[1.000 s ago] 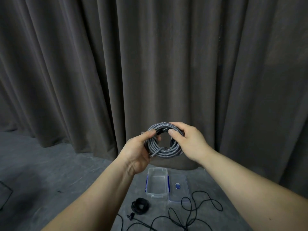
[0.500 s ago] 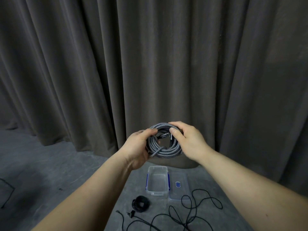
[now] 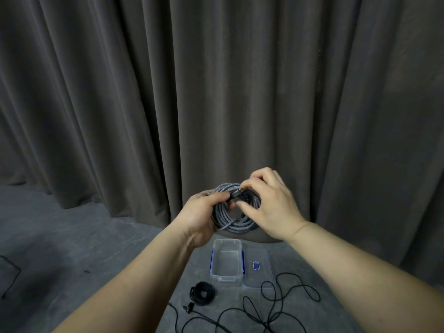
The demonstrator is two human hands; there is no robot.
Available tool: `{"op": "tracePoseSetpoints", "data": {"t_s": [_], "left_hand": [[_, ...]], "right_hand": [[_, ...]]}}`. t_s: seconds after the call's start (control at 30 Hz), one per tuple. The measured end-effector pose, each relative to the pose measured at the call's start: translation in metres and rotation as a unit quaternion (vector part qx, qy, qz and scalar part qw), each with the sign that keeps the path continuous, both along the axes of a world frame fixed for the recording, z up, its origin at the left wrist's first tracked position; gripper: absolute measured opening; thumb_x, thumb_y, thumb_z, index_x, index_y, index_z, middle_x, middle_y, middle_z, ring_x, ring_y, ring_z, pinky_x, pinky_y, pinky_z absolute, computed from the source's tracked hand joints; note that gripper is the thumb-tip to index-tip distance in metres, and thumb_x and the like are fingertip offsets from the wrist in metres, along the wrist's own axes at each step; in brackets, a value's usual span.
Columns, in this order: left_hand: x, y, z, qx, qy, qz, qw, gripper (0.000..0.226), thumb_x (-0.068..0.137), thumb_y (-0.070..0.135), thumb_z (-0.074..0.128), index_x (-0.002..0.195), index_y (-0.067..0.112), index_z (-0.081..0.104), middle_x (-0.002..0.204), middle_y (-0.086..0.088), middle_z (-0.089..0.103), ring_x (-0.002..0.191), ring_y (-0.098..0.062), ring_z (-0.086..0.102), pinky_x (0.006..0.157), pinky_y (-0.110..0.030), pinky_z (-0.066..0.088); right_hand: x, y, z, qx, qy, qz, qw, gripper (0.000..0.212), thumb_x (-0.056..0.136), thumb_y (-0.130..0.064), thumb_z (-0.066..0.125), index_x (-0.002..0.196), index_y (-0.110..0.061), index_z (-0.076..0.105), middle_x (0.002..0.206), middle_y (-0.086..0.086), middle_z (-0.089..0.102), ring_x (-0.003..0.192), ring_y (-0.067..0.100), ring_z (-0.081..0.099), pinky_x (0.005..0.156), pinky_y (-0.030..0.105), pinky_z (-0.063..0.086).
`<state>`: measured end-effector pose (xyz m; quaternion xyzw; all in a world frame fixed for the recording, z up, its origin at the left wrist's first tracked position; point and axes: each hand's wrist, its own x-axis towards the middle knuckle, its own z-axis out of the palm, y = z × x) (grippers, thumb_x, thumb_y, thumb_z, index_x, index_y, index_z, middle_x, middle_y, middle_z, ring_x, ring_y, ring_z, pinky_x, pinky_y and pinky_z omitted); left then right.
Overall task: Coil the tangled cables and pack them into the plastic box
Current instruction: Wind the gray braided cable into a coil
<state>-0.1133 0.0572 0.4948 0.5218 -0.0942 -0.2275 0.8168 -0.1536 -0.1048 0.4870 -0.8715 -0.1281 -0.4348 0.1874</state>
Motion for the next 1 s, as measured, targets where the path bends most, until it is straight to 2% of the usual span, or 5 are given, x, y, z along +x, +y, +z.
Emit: {"op": "tracePoseSetpoints", "data": {"t_s": [0.13, 0.27, 0.6, 0.77, 1.0], "left_hand": [[-0.002, -0.002, -0.006, 0.018, -0.058, 0.024, 0.998, 0.035, 0.086, 0.0, 0.064, 0.12, -0.002, 0.056, 0.084, -0.009, 0.066, 0.069, -0.014, 0.062, 0.063, -0.027, 0.055], [0.0, 0.0, -0.008, 0.092, -0.15, 0.077, 0.981, 0.064, 0.062, 0.01, 0.075, 0.122, 0.01, 0.053, 0.105, -0.012, 0.069, 0.093, -0.024, 0.067, 0.088, -0.038, 0.055], [0.012, 0.006, -0.002, 0.112, -0.233, 0.153, 0.954, 0.031, 0.082, -0.001, 0.064, 0.108, 0.016, 0.065, 0.098, -0.016, 0.07, 0.085, -0.023, 0.062, 0.089, -0.044, 0.052], [0.017, 0.002, -0.001, 0.153, -0.22, 0.16, 0.95, 0.015, 0.089, 0.004, 0.062, 0.102, 0.011, 0.066, 0.066, 0.0, 0.061, 0.063, -0.013, 0.053, 0.07, -0.033, 0.046], [0.009, -0.011, -0.005, 0.056, -0.15, 0.217, 0.963, 0.013, 0.089, 0.009, 0.063, 0.101, 0.011, 0.059, 0.077, -0.002, 0.061, 0.072, -0.017, 0.054, 0.076, -0.041, 0.047]], "right_hand": [[0.003, 0.004, 0.003, 0.007, 0.012, 0.003, 1.0, 0.016, 0.075, -0.027, 0.078, 0.085, -0.019, 0.068, 0.085, -0.008, 0.054, 0.084, 0.014, 0.048, 0.07, 0.03, 0.045], [0.004, 0.006, 0.007, 0.067, 0.061, 0.043, 0.995, 0.012, 0.079, -0.018, 0.076, 0.078, -0.016, 0.064, 0.074, -0.015, 0.052, 0.07, 0.01, 0.05, 0.067, 0.026, 0.042], [0.001, 0.002, 0.033, 0.251, 0.144, 0.063, 0.955, 0.024, 0.074, -0.018, 0.082, 0.062, -0.026, 0.062, 0.063, -0.003, 0.066, 0.057, 0.006, 0.055, 0.06, 0.025, 0.046], [0.002, 0.006, 0.034, 0.282, 0.131, 0.08, 0.947, 0.024, 0.074, -0.014, 0.081, 0.065, -0.026, 0.062, 0.065, -0.001, 0.064, 0.058, 0.007, 0.053, 0.062, 0.025, 0.046], [0.007, 0.011, 0.017, 0.312, 0.171, 0.038, 0.934, 0.033, 0.078, -0.034, 0.076, 0.106, -0.027, 0.06, 0.105, -0.008, 0.064, 0.085, 0.012, 0.062, 0.082, 0.03, 0.051]]}}
